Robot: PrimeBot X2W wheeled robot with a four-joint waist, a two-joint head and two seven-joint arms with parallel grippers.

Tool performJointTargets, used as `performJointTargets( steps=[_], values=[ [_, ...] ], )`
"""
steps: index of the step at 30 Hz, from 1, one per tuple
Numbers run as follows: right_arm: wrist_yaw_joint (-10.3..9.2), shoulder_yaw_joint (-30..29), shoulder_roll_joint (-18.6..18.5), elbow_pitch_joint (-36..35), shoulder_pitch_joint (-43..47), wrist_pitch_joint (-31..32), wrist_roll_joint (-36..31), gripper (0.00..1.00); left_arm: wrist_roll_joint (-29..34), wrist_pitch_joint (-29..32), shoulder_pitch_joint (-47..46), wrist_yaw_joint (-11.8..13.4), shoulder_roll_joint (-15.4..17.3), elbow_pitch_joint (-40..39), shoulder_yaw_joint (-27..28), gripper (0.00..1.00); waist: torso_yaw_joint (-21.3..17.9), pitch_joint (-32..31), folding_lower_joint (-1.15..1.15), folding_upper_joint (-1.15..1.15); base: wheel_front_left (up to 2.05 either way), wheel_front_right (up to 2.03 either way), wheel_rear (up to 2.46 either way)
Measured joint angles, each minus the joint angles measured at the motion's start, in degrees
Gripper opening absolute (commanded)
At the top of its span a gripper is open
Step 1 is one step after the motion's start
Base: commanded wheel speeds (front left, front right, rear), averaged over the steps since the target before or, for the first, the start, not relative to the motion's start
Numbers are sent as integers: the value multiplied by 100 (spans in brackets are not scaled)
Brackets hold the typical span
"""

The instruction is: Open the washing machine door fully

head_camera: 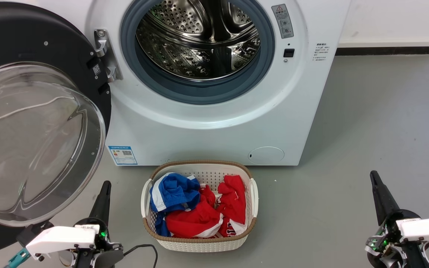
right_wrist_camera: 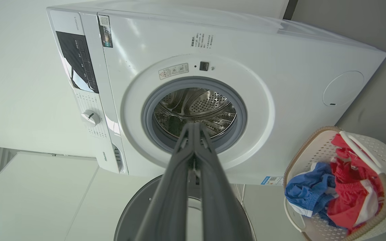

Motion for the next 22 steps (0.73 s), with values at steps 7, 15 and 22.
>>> performJointTargets(
  steps=[7,15,22],
  values=[
    [0,-31,3,41,-45,66,278,0,-301,65,-31,-22,0,29,21,0,7,3,0,0,0,0,0],
    [0,-59,8,88,-131,158,579,0,-626,162,-106,-52,1,58,42,0,14,7,0,0,0,0,0],
    [0,-81,15,111,-139,204,677,0,-743,171,-119,-57,1,70,53,0,17,8,0,0,0,0,0]
  ],
)
